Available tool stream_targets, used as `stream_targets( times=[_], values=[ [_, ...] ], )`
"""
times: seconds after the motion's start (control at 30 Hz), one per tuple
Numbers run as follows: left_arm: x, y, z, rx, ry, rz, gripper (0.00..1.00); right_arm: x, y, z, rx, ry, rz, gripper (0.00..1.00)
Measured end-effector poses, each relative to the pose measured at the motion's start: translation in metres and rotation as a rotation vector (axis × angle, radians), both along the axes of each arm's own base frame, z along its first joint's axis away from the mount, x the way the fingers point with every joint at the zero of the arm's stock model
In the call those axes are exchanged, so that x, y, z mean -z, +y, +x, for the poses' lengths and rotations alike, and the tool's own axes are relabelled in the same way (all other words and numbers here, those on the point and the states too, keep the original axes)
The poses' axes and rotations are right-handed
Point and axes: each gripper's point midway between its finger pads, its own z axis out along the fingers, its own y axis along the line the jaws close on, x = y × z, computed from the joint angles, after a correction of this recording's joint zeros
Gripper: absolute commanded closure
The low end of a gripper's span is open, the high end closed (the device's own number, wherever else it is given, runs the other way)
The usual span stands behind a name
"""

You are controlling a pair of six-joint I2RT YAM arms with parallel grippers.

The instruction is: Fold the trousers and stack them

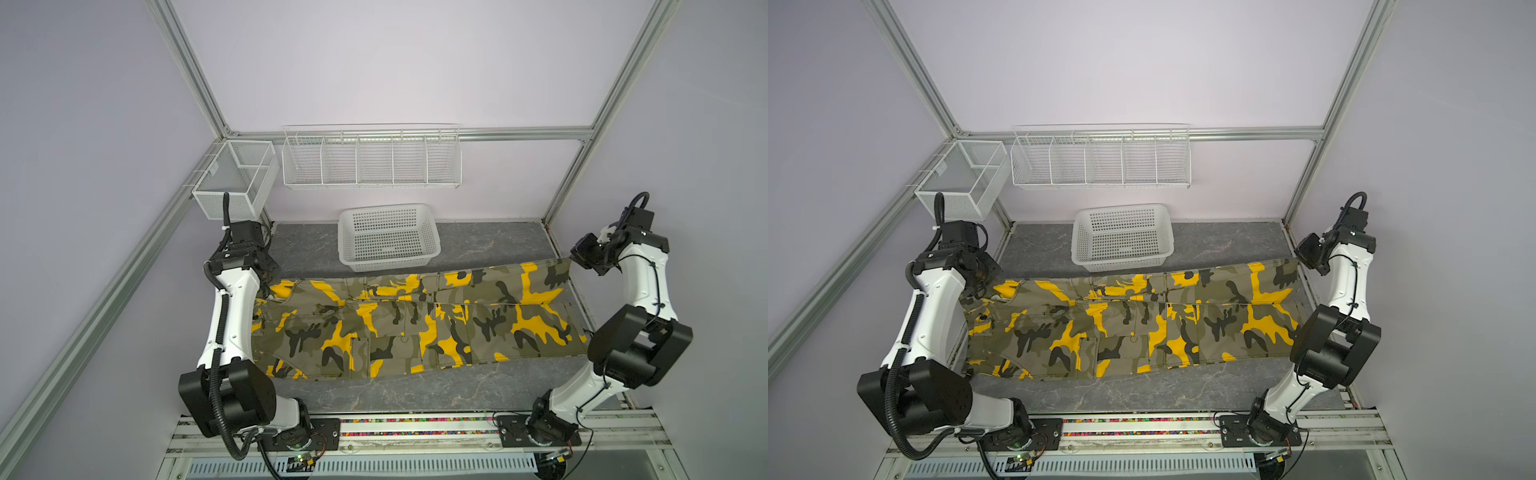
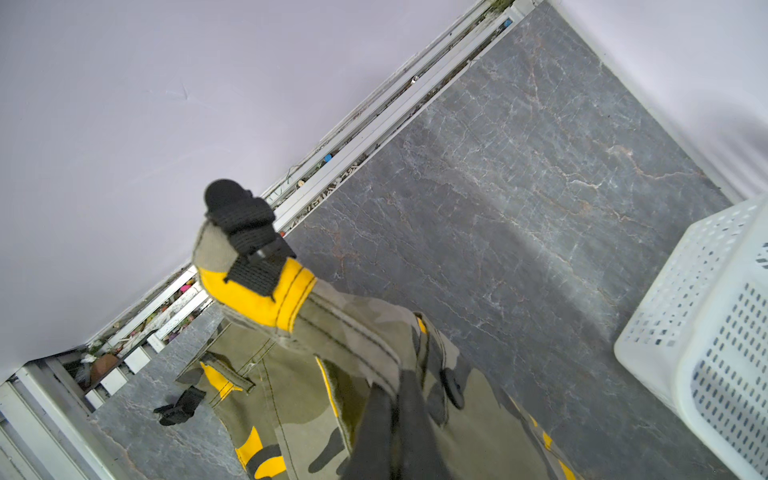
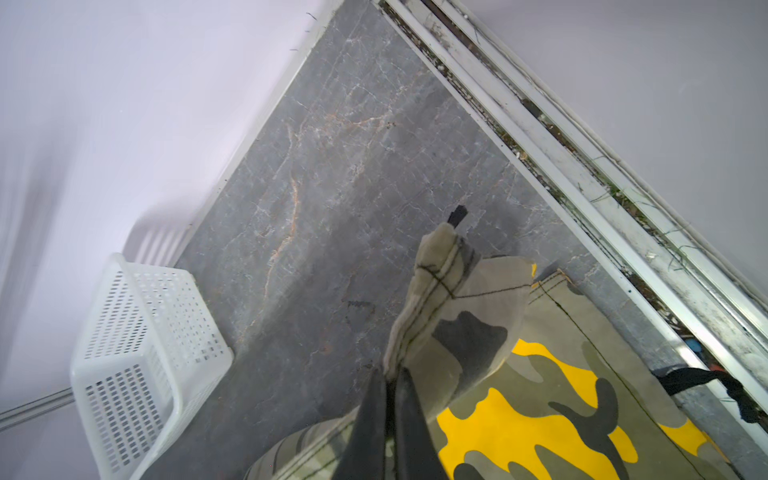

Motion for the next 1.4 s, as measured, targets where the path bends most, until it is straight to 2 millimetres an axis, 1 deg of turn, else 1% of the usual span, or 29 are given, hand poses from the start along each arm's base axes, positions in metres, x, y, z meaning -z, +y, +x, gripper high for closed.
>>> stream_targets(
  times=[0.1,0.23,0.33,0.43,0.53,0.67,0.73,0.8,0.87,0.93,0.97,1.07,1.13,1.23,1.27,1.33,1.4],
  values=[
    [-0.006,0.0,0.002,0.004,-0.011,0.004,1.0,-0.005,0.001,0.0,-0.001,-0.012,0.01,0.93],
    [-0.008,0.0,0.0,0.01,-0.009,0.008,1.0,-0.009,-0.001,-0.007,0.013,-0.019,0.041,0.93],
    [-0.01,-0.001,0.0,0.018,-0.01,0.005,1.0,-0.021,-0.005,-0.015,0.043,-0.05,0.069,0.93],
    [-0.013,-0.003,0.002,0.023,-0.022,-0.001,1.0,-0.029,-0.005,-0.013,0.058,-0.081,0.092,0.93],
    [-0.021,-0.003,0.007,0.028,-0.051,-0.003,1.0,-0.033,-0.004,-0.002,0.063,-0.102,0.113,0.93],
    [-0.026,-0.004,0.018,0.039,-0.078,-0.014,1.0,-0.041,-0.002,0.03,0.036,-0.146,0.121,0.93],
    [-0.027,-0.004,0.025,0.041,-0.083,-0.014,1.0,-0.041,0.002,0.044,0.02,-0.163,0.126,0.93],
    [-0.028,-0.002,0.031,0.044,-0.09,-0.01,1.0,-0.04,0.006,0.052,0.008,-0.17,0.132,0.93],
    [-0.029,-0.002,0.033,0.045,-0.093,-0.007,1.0,-0.038,0.008,0.051,0.008,-0.166,0.138,0.93],
    [-0.03,-0.002,0.033,0.043,-0.093,-0.005,1.0,-0.038,0.007,0.045,0.017,-0.166,0.141,0.93],
    [-0.031,-0.001,0.032,0.043,-0.094,-0.004,1.0,-0.038,0.006,0.039,0.025,-0.164,0.142,0.93],
    [-0.037,-0.002,0.027,0.042,-0.11,-0.001,1.0,-0.04,0.002,0.008,0.066,-0.154,0.147,0.93],
    [-0.042,-0.003,0.018,0.04,-0.128,0.004,1.0,-0.044,0.0,-0.015,0.097,-0.15,0.143,0.93],
    [-0.039,-0.005,-0.007,0.027,-0.138,0.008,1.0,-0.042,-0.001,-0.047,0.141,-0.144,0.131,0.93],
    [-0.035,-0.005,-0.016,0.02,-0.135,0.009,1.0,-0.036,-0.002,-0.057,0.157,-0.134,0.127,0.93],
    [-0.023,-0.006,-0.03,0.009,-0.119,0.006,1.0,-0.018,-0.001,-0.075,0.186,-0.094,0.128,0.93],
    [-0.002,-0.005,-0.045,-0.008,-0.087,0.0,1.0,0.011,-0.001,-0.093,0.212,-0.033,0.137,0.93]
  ],
)
